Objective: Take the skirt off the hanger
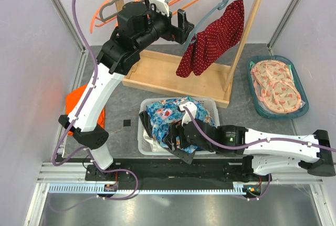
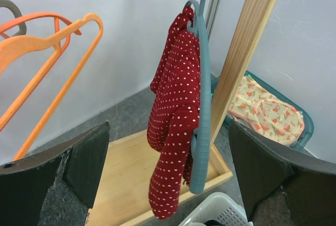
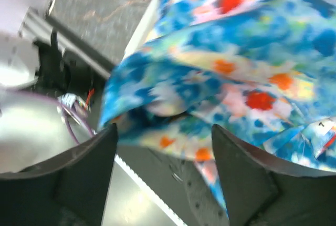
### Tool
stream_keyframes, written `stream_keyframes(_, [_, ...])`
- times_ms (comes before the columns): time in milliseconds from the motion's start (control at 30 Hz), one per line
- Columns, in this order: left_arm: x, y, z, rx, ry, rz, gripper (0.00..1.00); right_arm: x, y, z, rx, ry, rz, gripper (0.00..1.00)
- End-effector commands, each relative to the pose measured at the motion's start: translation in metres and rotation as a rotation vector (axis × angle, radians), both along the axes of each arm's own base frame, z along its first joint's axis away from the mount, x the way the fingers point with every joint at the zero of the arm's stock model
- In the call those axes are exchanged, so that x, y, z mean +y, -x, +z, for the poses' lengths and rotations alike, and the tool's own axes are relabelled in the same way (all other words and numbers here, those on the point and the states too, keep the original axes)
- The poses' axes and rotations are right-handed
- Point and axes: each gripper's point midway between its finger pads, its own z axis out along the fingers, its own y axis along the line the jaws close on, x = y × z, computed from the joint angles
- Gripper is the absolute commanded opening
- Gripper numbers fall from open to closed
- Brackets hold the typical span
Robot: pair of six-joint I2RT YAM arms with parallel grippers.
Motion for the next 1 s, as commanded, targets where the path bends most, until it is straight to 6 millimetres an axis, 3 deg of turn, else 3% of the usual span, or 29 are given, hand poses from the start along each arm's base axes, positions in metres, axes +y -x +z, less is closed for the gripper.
stream_keyframes(0, [-0.007,-0.002,0.017,-0.075,0.015,-0.008,1.0,-0.01,-0.002,0.042,-0.11,0.043,0.023,0.73])
stream_keyframes(33, [-0.008,-0.003,0.018,-0.082,0.013,-0.008,1.0,-0.01,-0.004,0.058,-0.135,0.029,0.02,0.71])
stream_keyframes(133, [-0.01,-0.004,0.021,-0.091,0.019,-0.009,1.0,-0.007,-0.001,0.078,-0.159,0.028,0.066,0.68])
stream_keyframes(267, [-0.012,-0.004,0.024,-0.097,0.031,-0.012,1.0,-0.005,-0.005,0.086,-0.187,0.064,0.077,0.69])
stream_keyframes(367, [-0.015,-0.006,0.02,-0.09,0.025,-0.015,1.0,-0.017,-0.026,0.102,-0.304,0.02,-0.022,0.66])
stream_keyframes(400, [-0.016,-0.006,0.019,-0.089,0.024,-0.016,1.0,-0.028,-0.039,0.086,-0.341,0.058,-0.097,0.63])
stream_keyframes(433, [-0.017,-0.005,0.019,-0.09,0.023,-0.019,1.0,-0.029,-0.047,0.095,-0.39,0.01,-0.125,0.61])
stream_keyframes(600, [-0.025,-0.001,0.021,-0.104,0.022,-0.033,1.0,-0.046,-0.09,0.049,-0.424,-0.022,-0.283,0.43])
stream_keyframes(700, [-0.034,0.002,0.019,-0.107,0.014,-0.048,1.0,-0.042,-0.098,0.016,-0.373,-0.048,-0.273,0.35])
stream_keyframes(767, [-0.039,0.0,0.017,-0.115,0.005,-0.051,1.0,-0.029,-0.093,-0.015,-0.298,-0.043,-0.227,0.29])
stream_keyframes(800, [-0.042,0.001,0.017,-0.116,0.009,-0.055,1.0,-0.024,-0.09,-0.039,-0.261,-0.016,-0.208,0.27])
stream_keyframes(867, [-0.047,-0.003,0.016,-0.126,0.01,-0.058,1.0,-0.014,-0.079,-0.064,-0.179,-0.021,-0.159,0.26])
stream_keyframes(900, [-0.047,-0.006,0.016,-0.145,-0.007,-0.049,1.0,-0.011,-0.074,-0.079,-0.148,-0.008,-0.139,0.28])
stream_keyframes(967, [-0.051,-0.013,0.012,-0.158,-0.022,-0.043,0.99,-0.011,-0.063,-0.091,-0.107,-0.015,-0.119,0.38])
